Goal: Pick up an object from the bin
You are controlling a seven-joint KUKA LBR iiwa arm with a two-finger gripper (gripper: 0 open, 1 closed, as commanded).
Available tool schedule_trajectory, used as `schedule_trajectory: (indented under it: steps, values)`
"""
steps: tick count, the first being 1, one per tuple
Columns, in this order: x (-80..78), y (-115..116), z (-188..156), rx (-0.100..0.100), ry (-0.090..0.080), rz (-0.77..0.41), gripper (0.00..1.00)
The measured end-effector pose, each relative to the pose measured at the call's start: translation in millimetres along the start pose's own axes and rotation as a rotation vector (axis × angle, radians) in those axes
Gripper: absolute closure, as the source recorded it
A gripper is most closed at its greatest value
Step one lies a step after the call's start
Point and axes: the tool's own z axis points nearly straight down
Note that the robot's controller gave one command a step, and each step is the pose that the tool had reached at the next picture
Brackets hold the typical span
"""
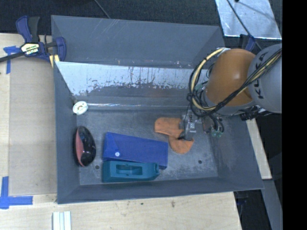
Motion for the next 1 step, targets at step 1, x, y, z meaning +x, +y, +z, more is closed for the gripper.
schedule_trajectory:
  steps: [1]
  values:
    - [0.0, 0.0, 0.0, 0.0, 0.0, 0.0, 1.0]
